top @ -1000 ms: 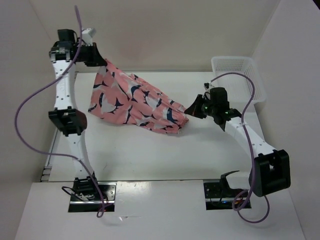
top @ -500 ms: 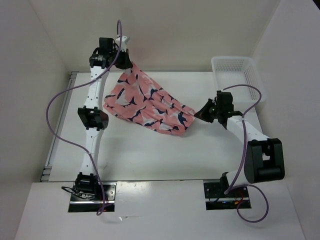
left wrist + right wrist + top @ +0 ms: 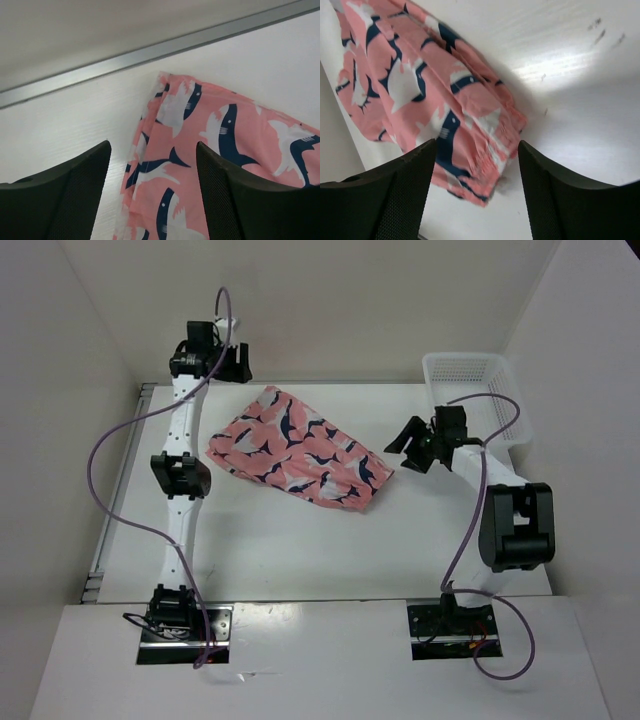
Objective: Fold and stack the shorts
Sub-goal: Fold the shorts
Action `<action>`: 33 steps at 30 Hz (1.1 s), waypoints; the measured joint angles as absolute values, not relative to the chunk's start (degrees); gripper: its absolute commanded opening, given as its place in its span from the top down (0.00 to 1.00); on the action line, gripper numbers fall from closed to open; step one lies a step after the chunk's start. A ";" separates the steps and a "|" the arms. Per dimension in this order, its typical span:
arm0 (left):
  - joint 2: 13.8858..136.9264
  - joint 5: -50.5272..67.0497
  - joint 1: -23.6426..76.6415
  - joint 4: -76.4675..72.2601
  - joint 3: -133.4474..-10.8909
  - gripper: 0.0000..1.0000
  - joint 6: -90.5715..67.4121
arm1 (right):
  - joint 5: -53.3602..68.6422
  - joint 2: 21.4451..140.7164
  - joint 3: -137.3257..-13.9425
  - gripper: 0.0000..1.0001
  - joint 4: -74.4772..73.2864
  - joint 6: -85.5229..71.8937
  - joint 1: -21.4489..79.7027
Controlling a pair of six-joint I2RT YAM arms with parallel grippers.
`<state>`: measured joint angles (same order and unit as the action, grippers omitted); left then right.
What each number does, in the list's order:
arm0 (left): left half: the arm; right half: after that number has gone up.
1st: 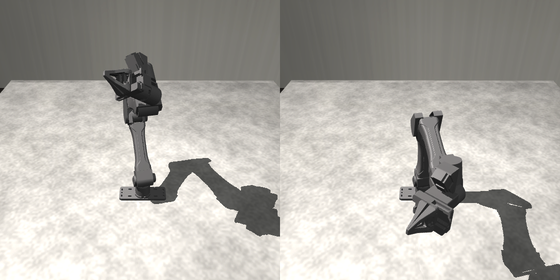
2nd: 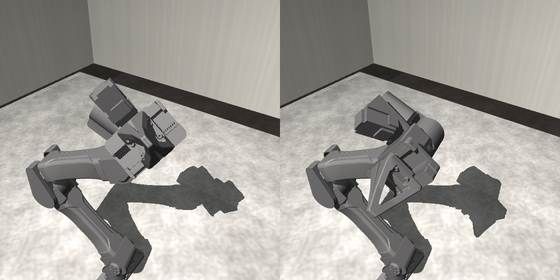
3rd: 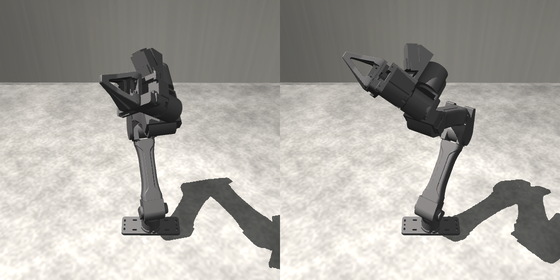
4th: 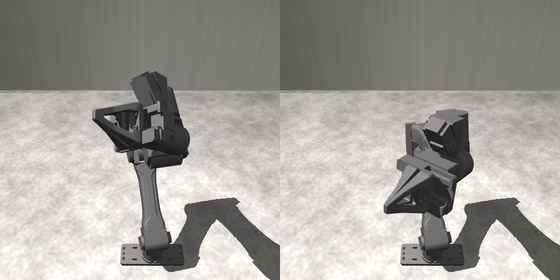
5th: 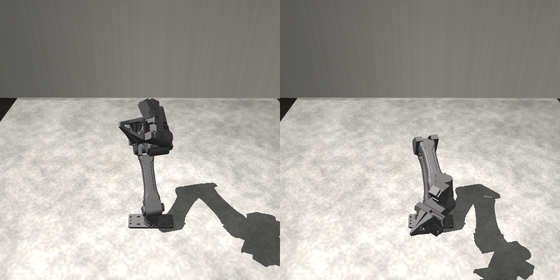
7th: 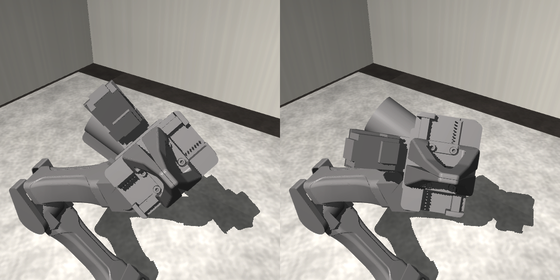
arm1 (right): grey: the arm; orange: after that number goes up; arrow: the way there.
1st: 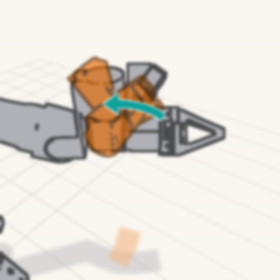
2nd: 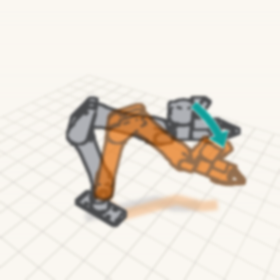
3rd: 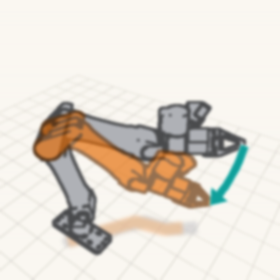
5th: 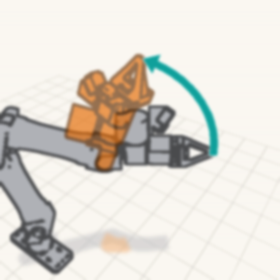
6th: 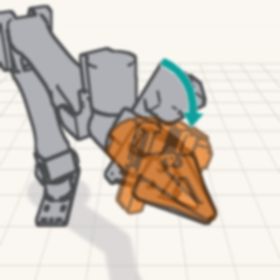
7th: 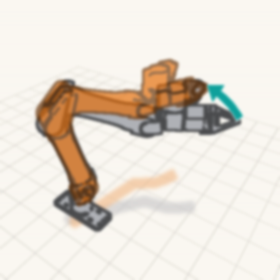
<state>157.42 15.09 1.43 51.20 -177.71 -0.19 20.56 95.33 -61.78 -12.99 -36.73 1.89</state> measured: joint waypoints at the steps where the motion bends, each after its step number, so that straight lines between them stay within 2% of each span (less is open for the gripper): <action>1: 157.40 14.90 0.99 52.01 -177.71 0.24 -0.19 | 20.29 93.84 -60.97 0.28 -13.74 -36.25 1.89; 5: 157.07 14.33 -1.28 58.87 -177.77 0.24 -0.21 | 18.87 83.64 -52.84 0.22 -16.21 -36.16 3.03; 8: 157.10 13.98 -2.92 65.73 -177.75 0.19 -0.16 | 18.17 79.18 -49.17 0.19 -17.50 -36.42 7.55; 11: 157.18 14.94 -4.64 70.02 -176.62 0.13 -0.12 | 19.53 80.44 -48.18 0.16 -16.91 -36.38 12.12; 15: 157.45 15.64 -6.00 72.20 -173.49 0.12 -0.19 | 21.58 87.53 -48.21 0.13 -15.31 -36.34 12.86; 18: 158.04 15.84 -6.09 72.77 -170.21 0.20 -0.23 | 22.31 92.99 -48.21 0.13 -15.05 -36.27 13.47; 19: 158.36 15.84 -6.09 72.93 -169.25 0.27 -0.21 | 23.88 94.06 -48.51 0.13 -14.72 -36.64 13.85; 21: 159.11 15.97 -6.26 73.17 -167.15 0.34 -0.30 | 24.36 94.67 -48.95 0.15 -13.56 -36.58 15.03; 24: 159.22 18.46 -6.68 73.30 -161.62 0.44 -0.25 | 25.32 96.09 -49.69 0.28 -12.75 -36.40 15.68; 25: 159.20 19.59 -6.94 73.06 -159.74 0.46 -0.38 | 25.78 96.79 -50.06 0.42 -12.49 -36.23 15.77; 26: 158.21 20.97 -7.40 72.95 -157.97 0.48 -0.21 | 26.04 97.54 -50.48 0.49 -12.32 -35.90 15.77; 27: 156.83 21.69 -7.64 72.49 -155.37 0.54 -0.27 | 26.37 98.59 -51.07 0.55 -12.25 -35.64 15.77; 28: 155.30 22.57 -8.08 71.94 -151.92 0.58 -0.30 | 26.57 99.72 -51.59 0.71 -12.19 -35.24 15.77; 29: 153.93 23.31 -8.47 71.35 -148.05 0.62 -0.40 | 27.14 101.06 -52.21 0.78 -12.16 -34.89 15.77; 30: 152.22 24.53 -8.84 70.13 -143.94 0.71 -0.43 | 27.79 102.10 -52.69 0.85 -12.14 -34.76 15.77; 32: 146.50 25.19 -9.15 64.66 -132.40 0.78 -0.54 | 29.02 103.09 -53.41 0.97 -12.16 -34.48 15.51; 33: 143.31 24.84 -9.13 62.28 -126.65 0.78 -0.60 | 29.34 103.13 -53.58 0.98 -12.19 -34.26 15.11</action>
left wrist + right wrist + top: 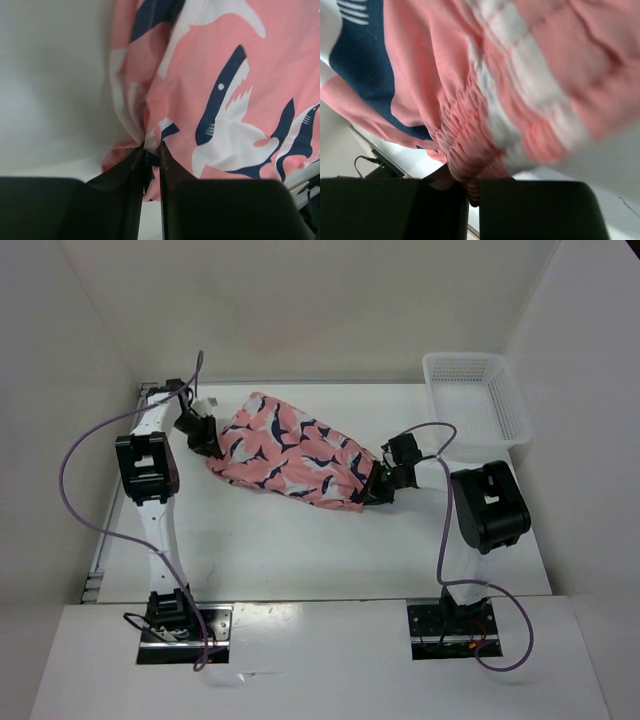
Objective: Fold and stack the shorts
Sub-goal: Fold the shorts
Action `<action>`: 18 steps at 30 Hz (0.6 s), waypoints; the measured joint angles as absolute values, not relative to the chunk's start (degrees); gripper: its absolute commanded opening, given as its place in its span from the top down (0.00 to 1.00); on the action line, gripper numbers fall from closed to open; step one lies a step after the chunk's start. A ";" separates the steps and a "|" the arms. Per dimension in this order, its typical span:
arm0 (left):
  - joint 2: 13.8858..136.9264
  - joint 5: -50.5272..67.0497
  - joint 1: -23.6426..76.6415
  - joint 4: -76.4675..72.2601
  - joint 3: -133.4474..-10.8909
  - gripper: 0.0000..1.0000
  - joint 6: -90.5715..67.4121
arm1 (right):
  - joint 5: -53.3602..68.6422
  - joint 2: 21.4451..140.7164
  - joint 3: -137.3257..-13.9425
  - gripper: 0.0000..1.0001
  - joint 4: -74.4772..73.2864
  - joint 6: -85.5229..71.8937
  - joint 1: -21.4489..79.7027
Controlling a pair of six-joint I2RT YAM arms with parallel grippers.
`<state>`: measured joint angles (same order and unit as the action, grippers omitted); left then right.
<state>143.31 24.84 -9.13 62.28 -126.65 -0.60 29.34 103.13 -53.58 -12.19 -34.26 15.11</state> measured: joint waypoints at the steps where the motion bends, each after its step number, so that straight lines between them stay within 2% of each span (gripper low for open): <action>1: 140.25 24.45 -9.08 60.05 -120.90 0.81 -0.43 | 29.65 103.13 -53.60 0.99 -12.21 -33.98 14.76; 4: 132.18 23.09 -8.75 54.78 -106.50 0.85 -0.32 | 30.39 102.94 -53.60 1.00 -13.56 -32.64 11.90; 8: 124.20 22.33 -8.19 50.68 -93.12 0.85 -0.34 | 29.19 101.16 -54.11 1.00 -17.76 -28.69 6.52; 9: 122.19 22.37 -7.86 50.30 -90.17 0.82 -0.47 | 28.67 100.51 -54.83 0.99 -19.55 -27.22 5.56; 11: 118.72 22.15 -7.20 49.06 -85.23 0.80 -0.38 | 27.24 99.72 -57.08 0.92 -22.81 -24.75 5.08; 13: 115.35 21.74 -6.24 48.53 -81.14 0.75 -0.30 | 25.89 99.57 -59.99 0.69 -25.26 -22.20 4.86; 14: 113.73 21.61 -5.82 48.25 -79.37 0.68 -0.25 | 25.15 99.57 -61.36 0.65 -26.17 -21.06 4.86; 15: 112.03 21.47 -5.39 47.83 -77.52 0.66 -0.32 | 24.45 99.57 -62.54 0.55 -26.92 -19.75 4.62; 17: 109.51 21.50 -4.91 47.88 -75.02 0.58 -0.27 | 23.77 99.57 -64.18 0.45 -28.14 -18.11 3.75; 18: 108.73 21.54 -4.82 47.99 -74.37 0.49 -0.16 | 23.68 99.59 -64.79 0.41 -28.67 -17.32 3.07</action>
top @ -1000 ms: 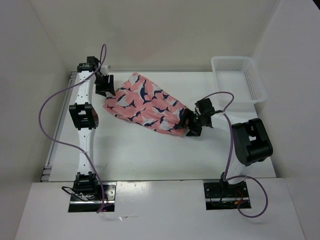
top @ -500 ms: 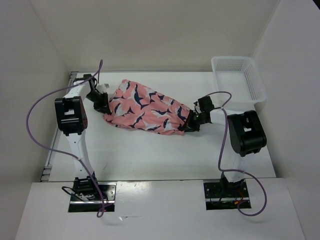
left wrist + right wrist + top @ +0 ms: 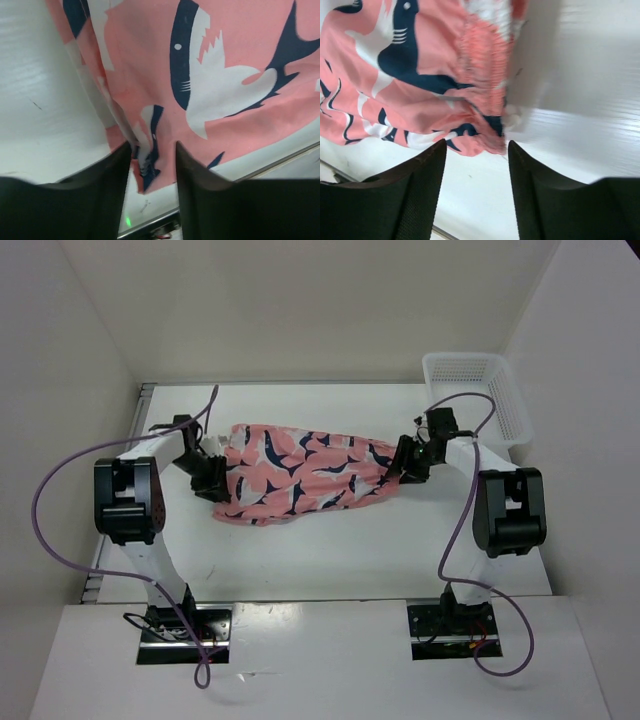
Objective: Fold and stack the shorts
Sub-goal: Fold the shorts
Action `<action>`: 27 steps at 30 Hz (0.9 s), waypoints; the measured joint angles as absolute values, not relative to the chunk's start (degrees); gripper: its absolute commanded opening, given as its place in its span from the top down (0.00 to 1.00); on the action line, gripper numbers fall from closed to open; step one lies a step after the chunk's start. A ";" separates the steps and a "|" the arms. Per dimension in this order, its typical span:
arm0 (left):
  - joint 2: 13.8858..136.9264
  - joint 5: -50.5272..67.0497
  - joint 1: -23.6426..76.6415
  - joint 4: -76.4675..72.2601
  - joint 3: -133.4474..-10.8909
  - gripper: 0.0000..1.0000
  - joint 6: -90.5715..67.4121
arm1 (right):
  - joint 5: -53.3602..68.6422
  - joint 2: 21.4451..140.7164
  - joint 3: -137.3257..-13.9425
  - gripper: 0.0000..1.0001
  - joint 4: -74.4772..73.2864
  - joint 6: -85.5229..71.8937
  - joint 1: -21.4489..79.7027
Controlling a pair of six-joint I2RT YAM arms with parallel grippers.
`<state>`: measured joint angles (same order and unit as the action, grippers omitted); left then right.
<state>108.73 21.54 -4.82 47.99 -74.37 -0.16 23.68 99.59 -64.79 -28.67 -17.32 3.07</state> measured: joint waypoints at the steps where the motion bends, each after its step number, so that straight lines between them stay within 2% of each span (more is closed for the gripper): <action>1: 108.16 21.74 -4.80 48.14 -73.97 0.46 -0.12 | 23.73 99.59 -65.19 0.37 -29.06 -16.80 2.42; 8: 107.35 24.93 -5.23 50.89 -77.54 0.37 -0.23 | 20.78 95.96 -64.95 0.32 -31.07 -16.32 1.10; 12: 108.18 24.84 -6.92 50.74 -90.83 0.35 -0.21 | 16.21 87.00 -59.44 0.30 -27.70 -23.20 3.81; 17: 117.91 25.47 -8.03 47.46 -113.71 0.32 -0.27 | 11.62 82.56 -51.00 0.30 -21.21 -37.12 6.15; 19: 122.26 25.71 -7.73 46.35 -118.78 0.29 -0.23 | 8.93 82.61 -49.01 0.25 -19.68 -41.15 7.20; 23: 128.68 24.93 -5.37 46.11 -121.14 0.26 -0.27 | 5.32 82.63 -48.29 0.18 -16.78 -46.00 10.63; 27: 132.75 24.01 -1.85 46.85 -121.14 0.26 -0.27 | 4.67 83.64 -48.31 0.18 -12.51 -49.32 11.38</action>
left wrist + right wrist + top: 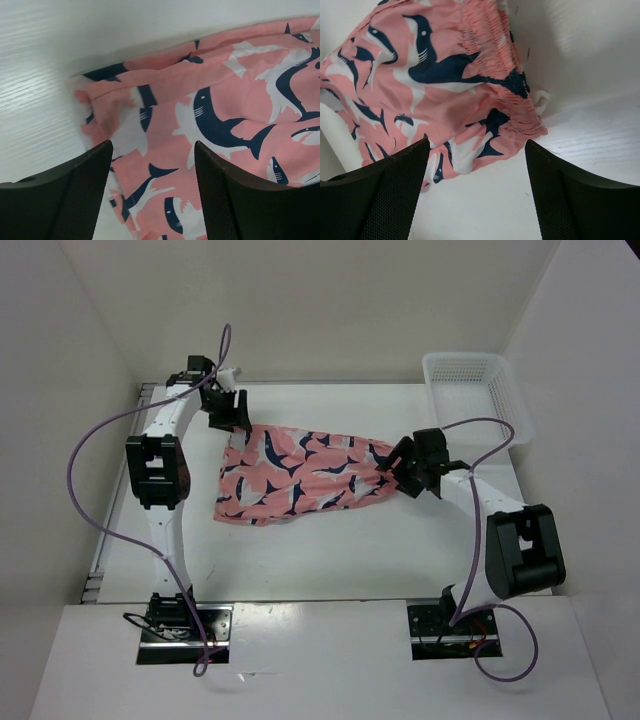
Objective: Fold and stack the shorts
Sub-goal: Fold the shorts
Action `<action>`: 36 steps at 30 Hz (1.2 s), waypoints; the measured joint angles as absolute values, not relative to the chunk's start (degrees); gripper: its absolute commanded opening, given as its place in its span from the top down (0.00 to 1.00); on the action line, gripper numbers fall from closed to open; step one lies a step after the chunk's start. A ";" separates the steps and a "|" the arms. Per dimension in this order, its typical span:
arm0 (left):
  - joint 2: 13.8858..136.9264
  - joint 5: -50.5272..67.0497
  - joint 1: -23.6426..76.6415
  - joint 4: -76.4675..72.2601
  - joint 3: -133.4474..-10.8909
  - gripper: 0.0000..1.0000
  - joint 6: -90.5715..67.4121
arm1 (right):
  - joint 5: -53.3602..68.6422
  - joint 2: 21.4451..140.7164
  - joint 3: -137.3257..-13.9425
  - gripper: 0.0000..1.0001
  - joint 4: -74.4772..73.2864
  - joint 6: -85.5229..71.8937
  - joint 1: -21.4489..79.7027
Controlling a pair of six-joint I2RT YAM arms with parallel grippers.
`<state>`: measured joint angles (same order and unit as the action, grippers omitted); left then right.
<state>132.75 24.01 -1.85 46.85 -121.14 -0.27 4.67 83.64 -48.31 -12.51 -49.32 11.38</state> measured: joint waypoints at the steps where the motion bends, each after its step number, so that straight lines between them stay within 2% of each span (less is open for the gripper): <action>1: 133.05 23.88 -1.28 46.89 -121.14 0.26 -0.27 | 4.54 83.96 -48.29 0.18 -12.27 -49.80 11.38; 3: 133.34 23.59 -0.43 46.89 -121.16 0.31 -0.27 | 3.36 85.06 -48.23 0.18 -12.29 -51.66 11.40; 4: 133.36 23.20 -0.30 46.85 -121.21 0.37 -0.27 | 2.83 85.43 -47.97 0.18 -12.29 -52.60 11.38; 6: 133.36 22.13 -0.43 46.33 -121.25 0.40 -0.38 | 1.89 85.73 -47.16 0.18 -12.67 -54.28 11.38; 18: 135.96 15.79 -1.56 44.18 -120.84 0.40 -0.23 | 2.24 92.99 -48.45 0.19 -11.94 -57.08 11.42; 19: 136.11 15.38 -1.56 44.03 -120.46 0.40 -0.25 | 2.68 93.60 -48.88 0.22 -11.46 -57.19 11.51; 22: 136.27 15.07 -1.56 43.99 -119.55 0.40 -0.23 | 2.98 94.37 -49.10 0.43 -10.55 -57.56 11.73; 23: 136.31 15.03 -1.56 43.90 -119.39 0.40 -0.23 | 2.87 94.59 -49.04 0.53 -10.55 -57.69 11.73; 24: 136.40 15.00 -1.56 43.70 -119.26 0.40 -0.23 | 2.55 94.74 -49.01 0.73 -10.55 -57.82 11.75; 27: 136.84 14.74 -1.56 43.24 -119.22 0.40 -0.23 | 2.13 95.33 -48.95 0.93 -10.57 -58.19 11.75; 29: 137.10 14.83 -1.61 43.24 -119.24 0.39 -0.25 | 2.00 95.33 -49.06 1.00 -10.59 -57.95 11.77; 34: 137.14 15.73 -1.74 43.24 -119.24 0.39 -0.23 | -0.12 95.50 -50.50 1.00 -11.60 -55.75 11.79; 36: 137.14 16.45 -1.78 43.33 -119.24 0.36 -0.25 | -1.78 95.48 -51.46 1.00 -12.34 -54.24 11.81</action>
